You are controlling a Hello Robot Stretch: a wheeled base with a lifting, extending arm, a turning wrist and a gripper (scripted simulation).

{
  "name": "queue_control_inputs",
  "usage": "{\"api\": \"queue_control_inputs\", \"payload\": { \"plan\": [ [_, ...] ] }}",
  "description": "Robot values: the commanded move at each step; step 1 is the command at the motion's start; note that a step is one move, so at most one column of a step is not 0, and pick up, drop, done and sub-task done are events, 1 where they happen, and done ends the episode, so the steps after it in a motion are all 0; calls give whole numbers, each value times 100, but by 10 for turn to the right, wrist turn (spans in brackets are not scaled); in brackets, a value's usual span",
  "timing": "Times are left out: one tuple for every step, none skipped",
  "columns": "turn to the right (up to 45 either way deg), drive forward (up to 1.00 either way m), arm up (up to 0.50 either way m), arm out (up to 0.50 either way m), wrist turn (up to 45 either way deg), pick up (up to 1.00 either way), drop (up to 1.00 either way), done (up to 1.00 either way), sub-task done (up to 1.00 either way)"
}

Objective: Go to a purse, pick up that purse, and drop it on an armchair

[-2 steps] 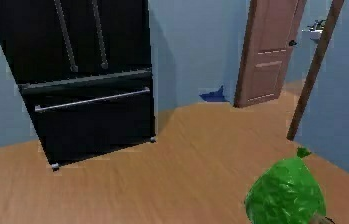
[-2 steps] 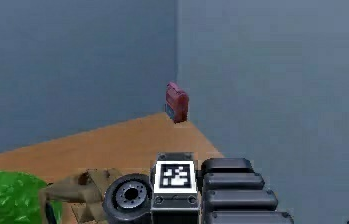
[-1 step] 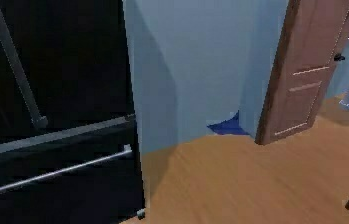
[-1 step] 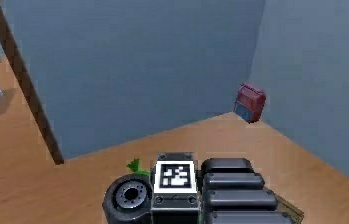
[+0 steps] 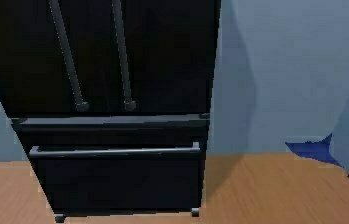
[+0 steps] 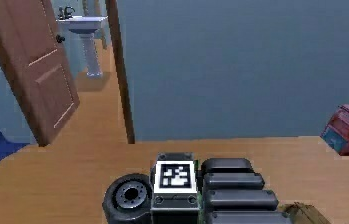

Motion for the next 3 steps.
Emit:
{"api": "queue_control_inputs", "payload": {
  "plan": [
    [0,30,0,0,0,0,0,0,0],
    [450,0,0,0,0,0,0,0,0],
    [240,0,0,0,0,0,0,0,0]
  ]
}}
